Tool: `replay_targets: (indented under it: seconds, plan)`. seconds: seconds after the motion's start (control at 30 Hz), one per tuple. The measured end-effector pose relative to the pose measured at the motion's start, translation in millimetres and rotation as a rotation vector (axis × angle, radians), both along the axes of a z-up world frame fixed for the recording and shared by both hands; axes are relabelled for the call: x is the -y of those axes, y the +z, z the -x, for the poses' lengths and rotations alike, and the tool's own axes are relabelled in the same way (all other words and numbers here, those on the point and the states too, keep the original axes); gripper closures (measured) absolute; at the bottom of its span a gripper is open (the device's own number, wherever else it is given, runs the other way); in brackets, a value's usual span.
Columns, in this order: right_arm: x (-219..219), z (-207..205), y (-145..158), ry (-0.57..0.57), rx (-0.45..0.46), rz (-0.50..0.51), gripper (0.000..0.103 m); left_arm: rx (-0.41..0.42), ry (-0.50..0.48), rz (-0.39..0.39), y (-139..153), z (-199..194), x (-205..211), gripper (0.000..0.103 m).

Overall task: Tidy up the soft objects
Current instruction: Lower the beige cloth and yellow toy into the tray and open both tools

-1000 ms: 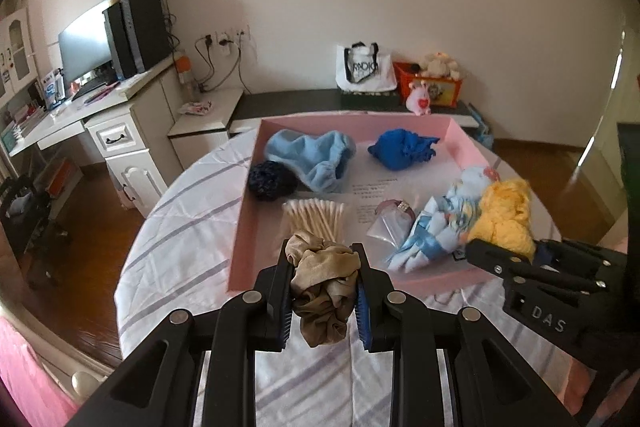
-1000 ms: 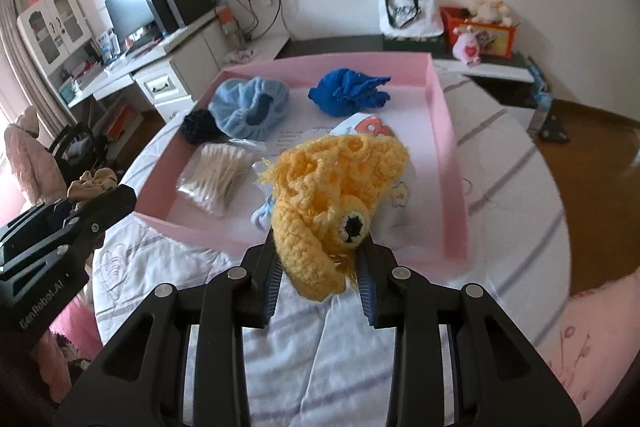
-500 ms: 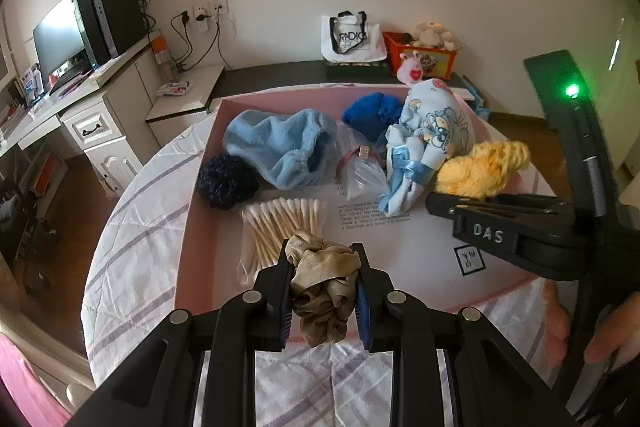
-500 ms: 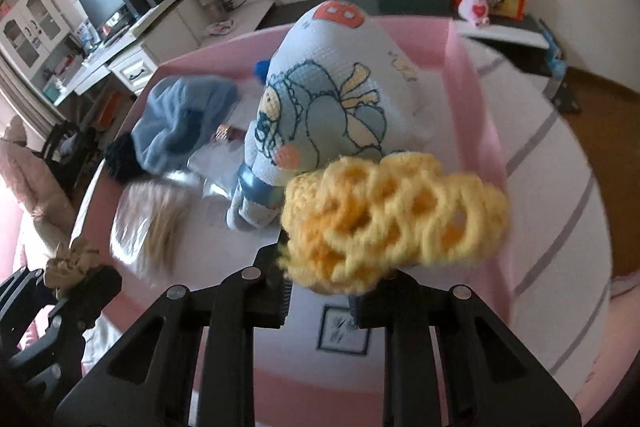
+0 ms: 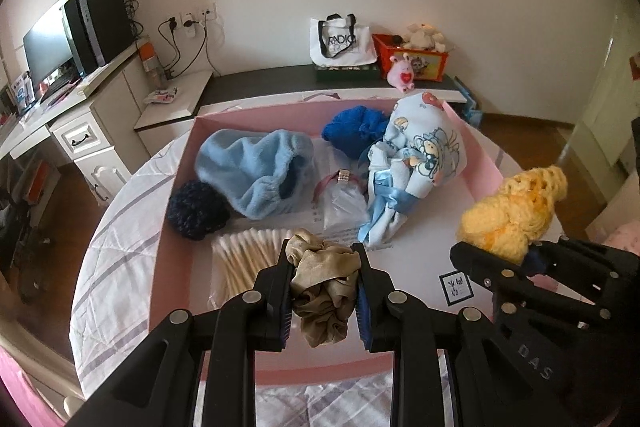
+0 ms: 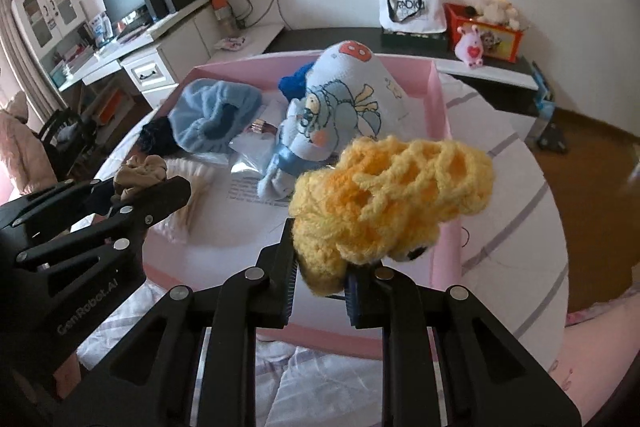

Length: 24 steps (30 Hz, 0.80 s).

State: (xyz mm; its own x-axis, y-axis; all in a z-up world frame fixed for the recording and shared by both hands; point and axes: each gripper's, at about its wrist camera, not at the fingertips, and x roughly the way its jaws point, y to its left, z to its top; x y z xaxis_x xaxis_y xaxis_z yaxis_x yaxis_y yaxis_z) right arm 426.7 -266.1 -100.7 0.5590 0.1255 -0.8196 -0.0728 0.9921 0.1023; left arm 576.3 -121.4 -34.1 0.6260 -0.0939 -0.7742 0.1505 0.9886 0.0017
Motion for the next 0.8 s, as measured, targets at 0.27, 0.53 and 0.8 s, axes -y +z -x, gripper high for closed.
replay_targets:
  seconds: [0.27, 0.53, 0.8]
  plan:
    - [7.1, -1.0, 1.8, -0.032, 0.032, 0.002, 0.045, -0.023, 0.008, -0.018, -7.4, -8.7, 1.3, 0.064]
    - [19.0, 3.8, 6.5, -0.048, 0.050, 0.003, 0.021, -0.011, 0.067, -0.010, -4.9, -5.4, -13.6, 0.019]
    - [16.9, 9.4, 10.4, -0.056, 0.070, 0.024, 0.008, -0.004, 0.097, -0.017, -1.1, 2.1, -21.1, 0.007]
